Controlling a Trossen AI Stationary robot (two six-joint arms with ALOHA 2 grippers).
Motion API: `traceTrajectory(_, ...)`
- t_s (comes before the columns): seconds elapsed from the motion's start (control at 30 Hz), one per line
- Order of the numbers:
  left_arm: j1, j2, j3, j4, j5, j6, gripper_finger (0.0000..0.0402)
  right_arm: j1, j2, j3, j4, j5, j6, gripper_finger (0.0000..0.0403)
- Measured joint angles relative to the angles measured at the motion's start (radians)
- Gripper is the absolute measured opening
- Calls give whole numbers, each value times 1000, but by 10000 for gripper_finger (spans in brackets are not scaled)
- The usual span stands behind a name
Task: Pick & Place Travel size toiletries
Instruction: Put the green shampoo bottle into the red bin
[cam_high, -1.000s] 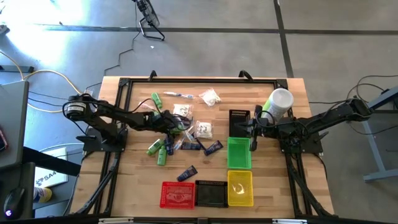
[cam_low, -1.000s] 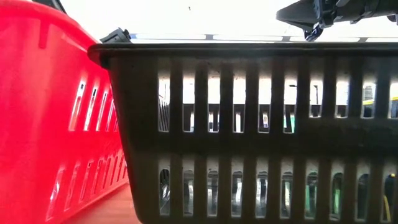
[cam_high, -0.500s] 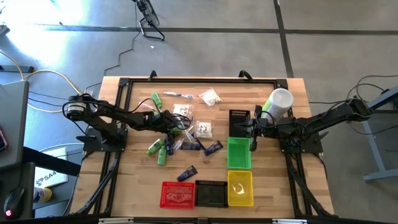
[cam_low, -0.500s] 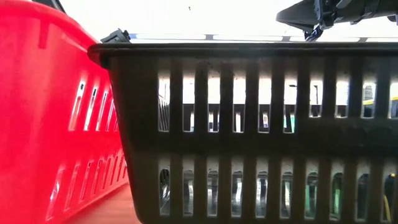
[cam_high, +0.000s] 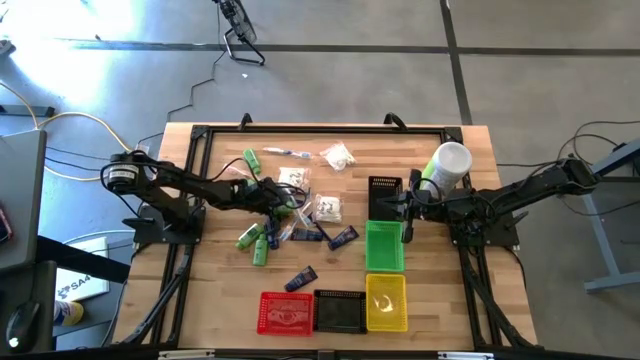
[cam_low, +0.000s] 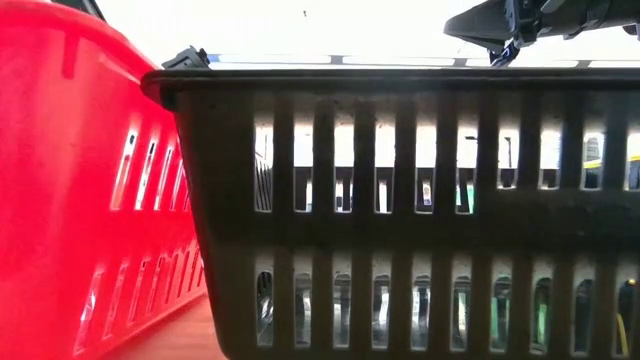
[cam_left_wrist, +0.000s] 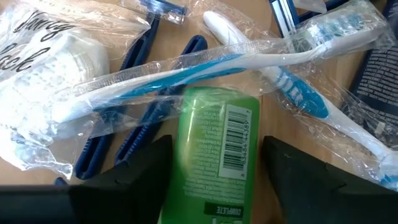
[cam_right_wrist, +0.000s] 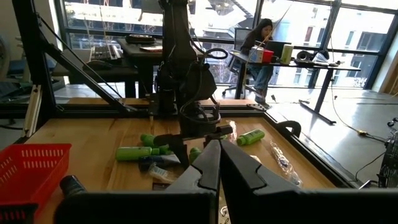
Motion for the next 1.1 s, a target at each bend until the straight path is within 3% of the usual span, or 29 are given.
traceTrajectory(0.3,0,0,-1,20,2,-1,199,0,0,0,-30,0,79,3)
traceTrajectory(1.1,0,0,-1,28,-23,-3,197,0,0,0,-39,6,77,3)
